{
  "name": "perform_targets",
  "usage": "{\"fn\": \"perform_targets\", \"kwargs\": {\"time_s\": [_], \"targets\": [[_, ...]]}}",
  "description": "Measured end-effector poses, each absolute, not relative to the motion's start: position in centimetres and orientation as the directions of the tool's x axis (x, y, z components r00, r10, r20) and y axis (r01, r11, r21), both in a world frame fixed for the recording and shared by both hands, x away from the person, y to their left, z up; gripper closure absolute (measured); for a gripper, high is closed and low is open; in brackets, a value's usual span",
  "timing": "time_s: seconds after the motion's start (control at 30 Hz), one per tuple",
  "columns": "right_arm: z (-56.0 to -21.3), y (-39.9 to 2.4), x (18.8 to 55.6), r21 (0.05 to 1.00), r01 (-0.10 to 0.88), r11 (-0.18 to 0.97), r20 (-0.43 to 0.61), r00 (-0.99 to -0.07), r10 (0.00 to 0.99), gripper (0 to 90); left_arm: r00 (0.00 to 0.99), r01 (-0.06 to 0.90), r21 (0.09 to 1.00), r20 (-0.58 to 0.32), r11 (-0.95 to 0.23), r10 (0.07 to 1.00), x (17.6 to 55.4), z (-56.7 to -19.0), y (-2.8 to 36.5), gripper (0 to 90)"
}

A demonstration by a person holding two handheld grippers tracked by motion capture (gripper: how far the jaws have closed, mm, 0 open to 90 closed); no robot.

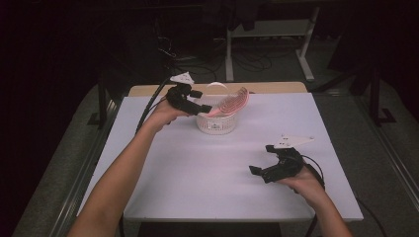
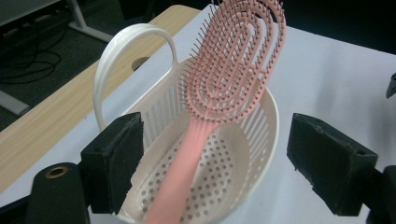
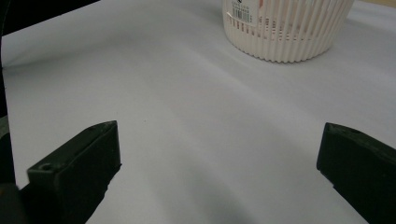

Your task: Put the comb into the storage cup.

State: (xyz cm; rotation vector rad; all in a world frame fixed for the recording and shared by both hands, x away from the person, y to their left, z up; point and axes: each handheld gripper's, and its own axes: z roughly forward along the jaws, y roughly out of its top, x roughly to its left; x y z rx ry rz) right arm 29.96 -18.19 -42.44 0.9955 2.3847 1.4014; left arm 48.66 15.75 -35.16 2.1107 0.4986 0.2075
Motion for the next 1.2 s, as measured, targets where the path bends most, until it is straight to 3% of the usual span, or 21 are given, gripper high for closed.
{"fn": "perform_targets", "kwargs": {"time_s": [0.4, 1.0, 1.2], "targets": [[-42.5, -18.2, 30.0, 0.831, 0.45, 0.326, 0.155, -0.751, 0.642, 0.0, 0.893, 0.289, 0.824, -0.05, -0.486, 0.446, 46.5, -35.5, 18.2, 16.4], [-42.5, -18.0, 29.9, 0.829, 0.449, 0.333, 0.149, -0.751, 0.643, 0.0, 0.87, 0.326, 0.818, -0.062, -0.475, 0.49, 41.7, -37.4, 20.5, 0.2], [-42.6, -17.9, 29.9, 0.828, 0.45, 0.335, 0.146, -0.75, 0.645, 0.0, 0.863, 0.331, 0.819, -0.061, -0.468, 0.502, 39.9, -38.6, 21.2, 0.0]]}}
